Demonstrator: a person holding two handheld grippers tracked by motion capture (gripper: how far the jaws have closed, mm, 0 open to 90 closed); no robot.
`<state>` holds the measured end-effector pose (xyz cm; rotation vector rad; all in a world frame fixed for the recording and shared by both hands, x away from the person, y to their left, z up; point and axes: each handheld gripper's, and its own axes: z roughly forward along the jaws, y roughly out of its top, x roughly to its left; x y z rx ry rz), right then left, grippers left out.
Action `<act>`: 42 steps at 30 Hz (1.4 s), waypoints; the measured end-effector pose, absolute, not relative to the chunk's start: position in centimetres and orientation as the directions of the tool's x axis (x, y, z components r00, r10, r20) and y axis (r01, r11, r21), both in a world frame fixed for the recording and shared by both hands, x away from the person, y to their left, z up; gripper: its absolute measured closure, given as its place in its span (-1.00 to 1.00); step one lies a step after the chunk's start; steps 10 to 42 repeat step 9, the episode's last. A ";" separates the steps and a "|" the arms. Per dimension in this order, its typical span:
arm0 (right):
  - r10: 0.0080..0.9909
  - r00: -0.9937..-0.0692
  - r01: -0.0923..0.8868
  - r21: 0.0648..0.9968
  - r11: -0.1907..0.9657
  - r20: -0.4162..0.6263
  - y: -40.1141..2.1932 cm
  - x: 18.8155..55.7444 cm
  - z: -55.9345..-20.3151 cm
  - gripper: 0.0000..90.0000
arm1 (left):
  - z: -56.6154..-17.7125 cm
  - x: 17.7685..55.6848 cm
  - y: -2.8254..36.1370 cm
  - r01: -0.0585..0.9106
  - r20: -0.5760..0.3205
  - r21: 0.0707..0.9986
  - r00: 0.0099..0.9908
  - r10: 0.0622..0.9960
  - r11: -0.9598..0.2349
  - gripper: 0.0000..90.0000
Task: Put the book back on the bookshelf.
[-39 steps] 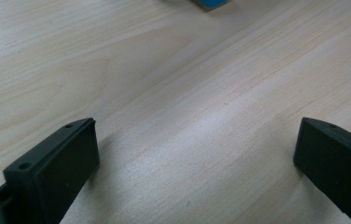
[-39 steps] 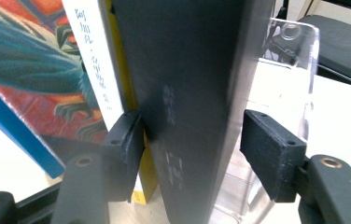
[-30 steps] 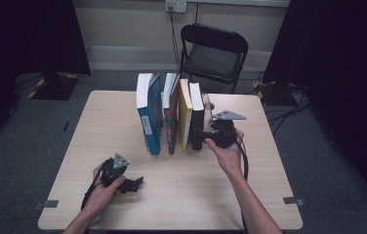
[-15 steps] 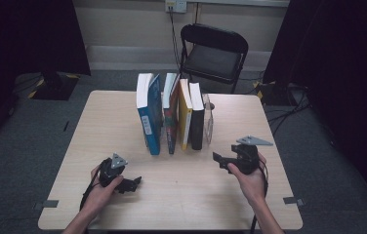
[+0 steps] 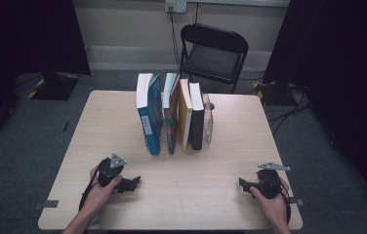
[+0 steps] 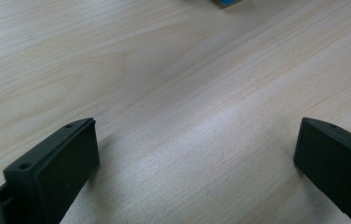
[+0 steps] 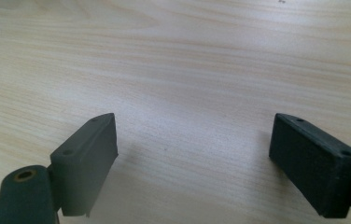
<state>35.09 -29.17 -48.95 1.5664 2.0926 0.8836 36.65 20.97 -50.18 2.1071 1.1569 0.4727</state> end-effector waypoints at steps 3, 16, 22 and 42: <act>0.953 -0.303 0.663 0.716 0.218 -0.010 -28.6 34.6 -49.7 -0.72 | -50.2 36.6 21.0 0.595 -0.008 0.711 0.539 0.842 -0.374 -1.00; 0.957 -0.291 0.647 0.734 0.207 -0.013 -28.5 34.5 -50.0 -0.73 | -50.2 36.6 21.0 0.595 -0.007 0.711 0.539 0.842 -0.375 -1.00; 0.957 -0.291 0.647 0.734 0.207 -0.013 -28.5 34.5 -50.0 -0.73 | -50.2 36.6 21.0 0.595 -0.007 0.711 0.539 0.842 -0.375 -1.00; 0.957 -0.291 0.647 0.734 0.207 -0.013 -28.5 34.5 -50.0 -0.73 | -50.2 36.6 21.0 0.595 -0.007 0.711 0.539 0.842 -0.375 -1.00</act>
